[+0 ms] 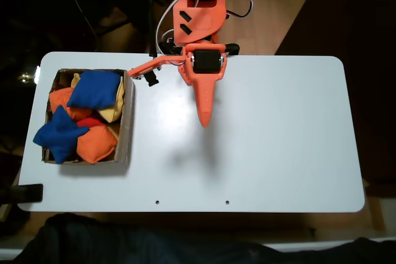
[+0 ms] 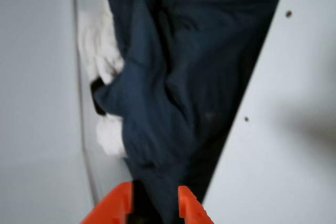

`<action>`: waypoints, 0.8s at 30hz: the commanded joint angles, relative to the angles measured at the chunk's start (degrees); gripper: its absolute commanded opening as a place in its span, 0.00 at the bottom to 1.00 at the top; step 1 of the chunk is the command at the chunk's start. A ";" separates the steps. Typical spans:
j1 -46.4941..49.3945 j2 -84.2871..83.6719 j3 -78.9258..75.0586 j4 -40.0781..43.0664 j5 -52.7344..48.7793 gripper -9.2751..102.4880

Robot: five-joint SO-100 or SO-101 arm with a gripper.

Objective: Grasp a bag and put it in the box.

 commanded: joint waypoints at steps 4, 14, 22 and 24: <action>-3.16 3.96 6.33 -1.05 -0.70 0.09; -4.83 10.02 18.98 -1.23 -2.02 0.08; -4.13 14.77 29.44 -2.90 -2.99 0.08; -3.52 16.08 31.99 -3.69 -3.43 0.08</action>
